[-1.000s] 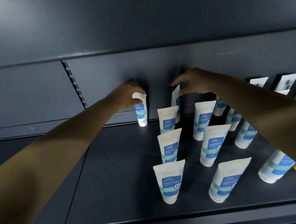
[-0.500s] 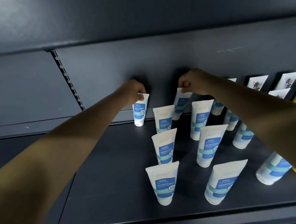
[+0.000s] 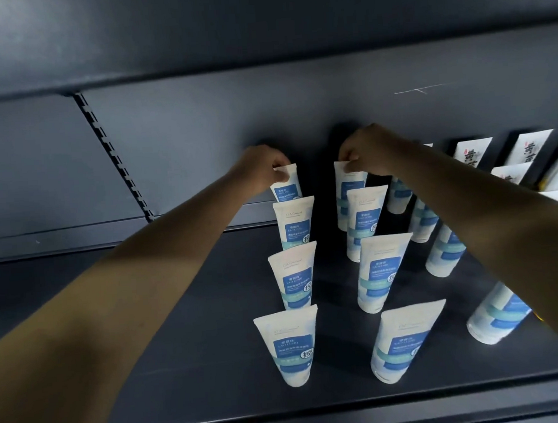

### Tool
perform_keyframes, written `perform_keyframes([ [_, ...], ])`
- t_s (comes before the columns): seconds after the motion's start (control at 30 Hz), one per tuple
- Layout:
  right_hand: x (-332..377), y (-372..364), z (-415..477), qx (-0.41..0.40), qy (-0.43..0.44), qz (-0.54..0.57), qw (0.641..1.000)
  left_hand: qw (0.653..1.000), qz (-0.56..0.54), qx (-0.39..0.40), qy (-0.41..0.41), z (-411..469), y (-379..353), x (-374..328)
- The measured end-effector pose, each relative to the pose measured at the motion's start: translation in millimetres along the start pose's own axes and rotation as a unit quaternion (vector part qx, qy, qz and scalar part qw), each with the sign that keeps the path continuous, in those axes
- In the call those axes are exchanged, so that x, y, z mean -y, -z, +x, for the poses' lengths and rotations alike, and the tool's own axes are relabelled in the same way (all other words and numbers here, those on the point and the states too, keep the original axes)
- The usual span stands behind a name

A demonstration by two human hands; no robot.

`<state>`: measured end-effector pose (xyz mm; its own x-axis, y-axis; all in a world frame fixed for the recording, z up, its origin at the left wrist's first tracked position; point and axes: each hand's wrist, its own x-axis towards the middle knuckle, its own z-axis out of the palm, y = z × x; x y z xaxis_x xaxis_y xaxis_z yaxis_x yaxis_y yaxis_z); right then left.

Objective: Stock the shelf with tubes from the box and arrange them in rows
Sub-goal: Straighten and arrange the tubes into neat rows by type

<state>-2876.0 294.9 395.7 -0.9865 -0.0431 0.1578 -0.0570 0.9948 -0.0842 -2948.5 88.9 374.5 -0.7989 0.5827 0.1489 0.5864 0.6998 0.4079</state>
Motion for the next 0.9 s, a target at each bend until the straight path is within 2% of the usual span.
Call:
perform_keyframes([
  [0.2,3.3,9.5,5.2,0.035,0.014,-0.007,0.999,0.999,0.031,-0.005,0.007,4.3,-0.2,6.3],
  [0.43,1.1,-0.1,9.3,-0.004,0.008,-0.006,1.000,0.999,0.041,-0.014,0.003,8.1,-1.8,8.9],
  [0.67,-1.2,4.3,13.6,0.043,0.026,-0.038,0.998,0.997,0.078,-0.018,-0.009,7.2,-4.4,-1.9],
  [0.9,-1.5,-2.7,16.4,0.010,0.008,-0.035,0.999,0.995,0.098,-0.017,-0.001,11.8,-7.3,-5.3],
])
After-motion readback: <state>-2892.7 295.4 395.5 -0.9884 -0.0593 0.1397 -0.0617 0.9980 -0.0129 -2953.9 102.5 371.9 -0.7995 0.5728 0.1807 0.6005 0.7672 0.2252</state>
